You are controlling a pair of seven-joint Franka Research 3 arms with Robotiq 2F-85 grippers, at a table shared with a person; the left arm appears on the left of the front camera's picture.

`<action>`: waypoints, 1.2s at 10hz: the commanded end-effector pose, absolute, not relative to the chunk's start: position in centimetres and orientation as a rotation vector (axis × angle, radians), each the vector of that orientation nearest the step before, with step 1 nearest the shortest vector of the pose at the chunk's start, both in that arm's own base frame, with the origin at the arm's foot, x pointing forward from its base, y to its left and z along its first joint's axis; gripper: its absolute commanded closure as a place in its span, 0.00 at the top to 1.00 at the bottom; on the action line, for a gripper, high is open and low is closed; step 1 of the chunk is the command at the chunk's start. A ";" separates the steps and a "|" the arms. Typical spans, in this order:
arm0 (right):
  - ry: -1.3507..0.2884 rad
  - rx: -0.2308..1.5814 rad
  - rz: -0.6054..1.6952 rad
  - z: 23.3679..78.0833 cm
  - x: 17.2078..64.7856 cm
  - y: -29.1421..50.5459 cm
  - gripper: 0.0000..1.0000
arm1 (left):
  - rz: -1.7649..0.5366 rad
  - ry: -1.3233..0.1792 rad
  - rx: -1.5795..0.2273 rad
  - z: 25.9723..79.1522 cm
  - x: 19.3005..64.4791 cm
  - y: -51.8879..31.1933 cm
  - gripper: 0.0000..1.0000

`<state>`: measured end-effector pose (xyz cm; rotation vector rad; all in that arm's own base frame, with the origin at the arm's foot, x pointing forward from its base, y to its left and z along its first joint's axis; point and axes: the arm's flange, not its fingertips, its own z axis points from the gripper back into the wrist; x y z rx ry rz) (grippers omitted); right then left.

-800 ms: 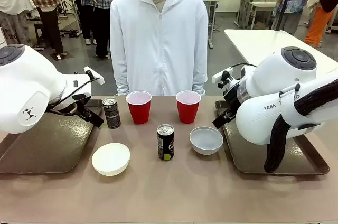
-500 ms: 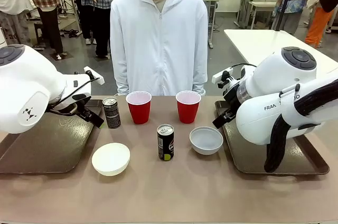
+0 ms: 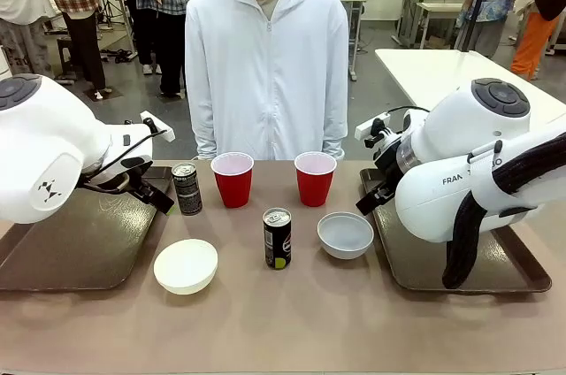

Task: Prepare tableware on both trays.
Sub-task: Pick up a Picnic Bowl from the table and place it on a Handle tray.

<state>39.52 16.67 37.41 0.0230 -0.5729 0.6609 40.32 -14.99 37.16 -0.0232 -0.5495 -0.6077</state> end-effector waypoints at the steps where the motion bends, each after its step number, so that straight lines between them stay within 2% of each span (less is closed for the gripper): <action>1: -0.573 0.023 0.661 37.4 39.5 16.7 1.00 | -0.608 -0.550 -0.023 37.2 40.3 -15.0 1.00; 8: -0.573 0.023 0.661 37.4 39.5 16.7 1.00 | -0.608 -0.549 -0.023 37.2 40.3 -15.0 1.00; 9: -0.559 0.014 0.636 39.4 36.6 16.5 1.00 | -0.628 -0.544 0.020 39.3 36.8 -15.1 1.00; 10: -0.532 0.049 0.590 41.5 33.4 15.2 1.00 | -0.690 -0.520 -0.016 41.3 33.0 -14.4 1.00; 11: -0.461 0.115 0.550 42.7 30.5 13.7 1.00 | -0.726 -0.511 -0.012 42.4 30.6 -13.1 1.00; 12: -0.395 0.101 0.525 42.8 27.8 12.1 1.00 | -0.698 -0.466 -0.045 42.8 28.2 -11.7 1.00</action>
